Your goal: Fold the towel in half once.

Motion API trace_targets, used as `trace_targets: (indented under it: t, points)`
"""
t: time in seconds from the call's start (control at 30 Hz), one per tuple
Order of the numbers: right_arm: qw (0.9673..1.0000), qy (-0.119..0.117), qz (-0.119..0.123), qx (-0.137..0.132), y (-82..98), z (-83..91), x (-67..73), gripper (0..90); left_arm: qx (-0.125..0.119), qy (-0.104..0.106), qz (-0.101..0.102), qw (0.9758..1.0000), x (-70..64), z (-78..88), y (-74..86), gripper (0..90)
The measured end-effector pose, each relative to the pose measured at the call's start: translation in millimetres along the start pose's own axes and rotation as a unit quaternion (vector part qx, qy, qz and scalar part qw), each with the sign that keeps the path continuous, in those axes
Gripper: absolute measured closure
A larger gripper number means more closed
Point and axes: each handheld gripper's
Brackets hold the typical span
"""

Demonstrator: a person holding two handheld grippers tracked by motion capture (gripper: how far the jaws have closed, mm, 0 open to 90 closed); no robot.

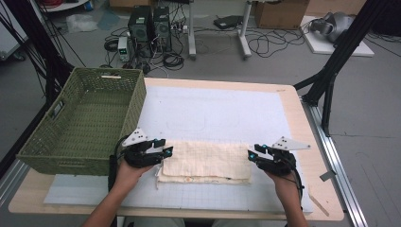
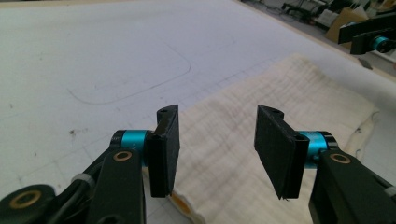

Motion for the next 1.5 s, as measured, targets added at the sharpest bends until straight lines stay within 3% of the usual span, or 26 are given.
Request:
trace_targets:
  t: [0.17,0.3,0.37,0.47,0.6,0.7,0.87,1.03,1.2,1.43,1.5]
  points:
    - [0.9987,-0.024,0.017,0.041,8.7,-2.8,8.9,65.1,0.029,-0.006,-0.001,0.9996,-2.9,4.0,10.4,55.9]
    - [0.996,-0.046,0.037,0.066,19.2,-5.6,16.7,64.1,0.053,-0.004,-0.009,0.9985,-5.7,2.3,18.5,56.2]
    - [0.9948,-0.058,0.035,0.076,24.0,-8.3,19.4,63.9,0.067,-0.001,-0.012,0.9976,-7.7,0.6,22.1,56.2]
    - [0.9927,-0.062,0.043,0.094,27.3,-11.5,24.5,66.4,0.08,-0.004,-0.021,0.9966,-10.4,0.5,25.6,58.1]
    - [0.9904,-0.058,0.055,0.113,28.6,-14.2,27.0,84.0,0.098,0.003,-0.049,0.994,-15.1,-0.9,27.2,82.6]
    - [0.9897,-0.056,0.063,0.116,28.2,-14.1,29.2,88.3,0.108,0.003,-0.071,0.9916,-19.2,-3.2,27.7,89.5]
    - [0.9903,-0.054,0.066,0.11,26.0,-12.6,29.4,88.4,0.1,0.006,-0.066,0.9928,-18.8,-0.6,26.1,89.9]
    - [0.9925,-0.064,0.063,0.082,19.6,-4.8,27.1,88.3,0.062,0.012,-0.047,0.9969,-16.8,7.1,17.2,89.9]
    - [0.9936,-0.063,0.061,0.071,16.9,-0.5,26.4,88.4,0.059,0.013,-0.044,0.9972,-15.7,11.1,15.9,89.9]
    - [0.9942,-0.07,0.062,0.052,9.4,7.7,31.6,88.5,0.026,0.026,-0.028,0.9989,-20.9,21.5,5.3,89.9]
    - [0.9941,-0.074,0.06,0.052,8.4,10.9,33.5,88.5,0.026,0.028,-0.022,0.999,-20.4,25.4,4.7,89.9]
Point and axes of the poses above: each handheld gripper's, and its own axes: z roughly backward along the jaws, y roughly out of its underside, x roughly to its left, and after that the axes turned 10 degrees about -x, right-handed
